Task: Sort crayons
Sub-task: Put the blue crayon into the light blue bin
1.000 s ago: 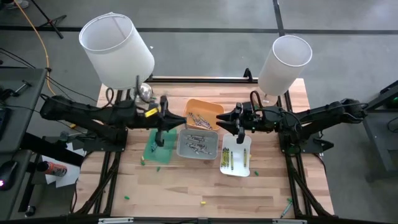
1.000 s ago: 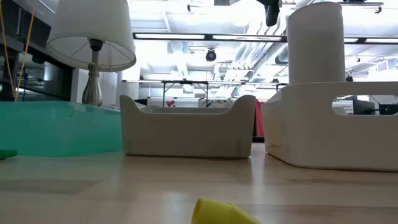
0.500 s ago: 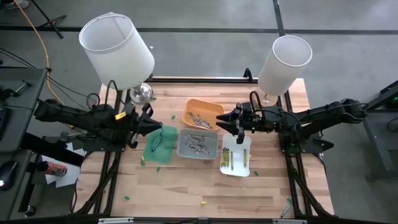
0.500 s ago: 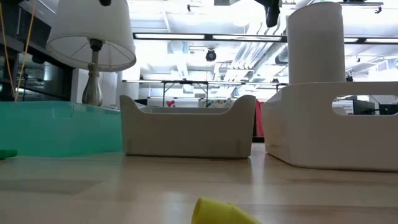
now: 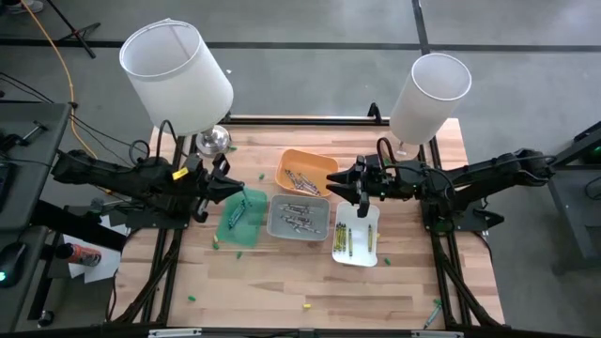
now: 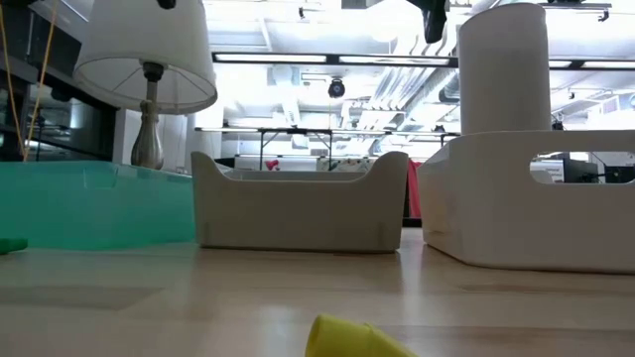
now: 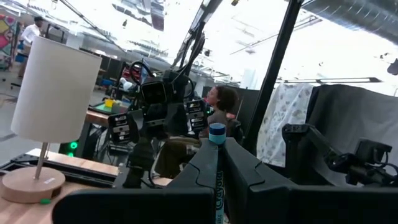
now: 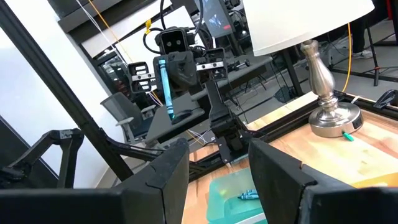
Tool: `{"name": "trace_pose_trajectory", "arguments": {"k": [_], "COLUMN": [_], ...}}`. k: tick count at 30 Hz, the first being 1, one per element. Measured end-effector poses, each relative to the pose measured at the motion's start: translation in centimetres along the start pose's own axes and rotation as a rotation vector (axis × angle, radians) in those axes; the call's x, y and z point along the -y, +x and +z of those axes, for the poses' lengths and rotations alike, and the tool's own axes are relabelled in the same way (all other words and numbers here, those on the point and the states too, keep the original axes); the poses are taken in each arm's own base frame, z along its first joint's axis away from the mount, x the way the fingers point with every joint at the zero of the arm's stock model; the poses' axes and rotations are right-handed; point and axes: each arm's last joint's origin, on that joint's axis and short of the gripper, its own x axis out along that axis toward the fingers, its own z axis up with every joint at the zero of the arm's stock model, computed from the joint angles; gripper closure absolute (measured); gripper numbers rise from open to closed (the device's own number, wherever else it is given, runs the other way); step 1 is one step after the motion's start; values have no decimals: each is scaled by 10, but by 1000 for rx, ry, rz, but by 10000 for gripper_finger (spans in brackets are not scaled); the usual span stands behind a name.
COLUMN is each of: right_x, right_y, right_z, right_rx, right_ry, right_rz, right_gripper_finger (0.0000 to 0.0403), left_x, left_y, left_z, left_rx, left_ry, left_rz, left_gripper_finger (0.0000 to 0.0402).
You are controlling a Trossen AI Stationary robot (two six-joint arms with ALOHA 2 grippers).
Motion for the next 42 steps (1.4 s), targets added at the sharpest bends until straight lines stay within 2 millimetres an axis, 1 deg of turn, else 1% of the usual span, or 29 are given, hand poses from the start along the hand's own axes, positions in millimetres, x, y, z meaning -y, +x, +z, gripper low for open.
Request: {"name": "trace_pose_trajectory", "arguments": {"k": [3,6,10,12,16,20,24,27,31,34,37,42], "right_x": [0,0,0,0,1,2,3,4,5,5,6,7], "right_y": [0,0,0,0,0,0,0,0,0,0,0,-1], "right_z": [0,0,0,0,-1,-3,-6,-7,-8,-9,-9,-10], "right_rx": [0,0,0,0,-10,-34,-56,-65,-72,-85,-89,-83], "right_ry": [0,-4,-5,-6,-10,-15,-21,-23,-25,-28,-31,-63], "right_rz": [0,0,0,-1,-5,-18,-40,-46,-53,-61,-75,-101], "right_gripper_finger": [242,242,242,242,242,242,242,242,242,242,242,242], "left_x": [-1,-3,-7,-10,-18,-25,-30,-32,-36,-38,-39,-40], "left_y": [0,0,-2,-4,-13,-24,-29,-25,-19,-14,-4,15], "left_z": [-1,-6,-17,-25,-45,-64,-79,-89,-109,-122,-127,-130], "left_rx": [-7,-52,-155,-234,-412,-561,-650,-684,-798,-902,-960,-1030], "left_ry": [1,-10,-95,-174,-338,-486,-608,-656,-692,-684,-640,-491], "left_rz": [19,60,126,170,331,528,695,762,821,874,927,1005], "left_gripper_finger": [401,401,401,401,401,401,401,401,401,401,401,401]}}
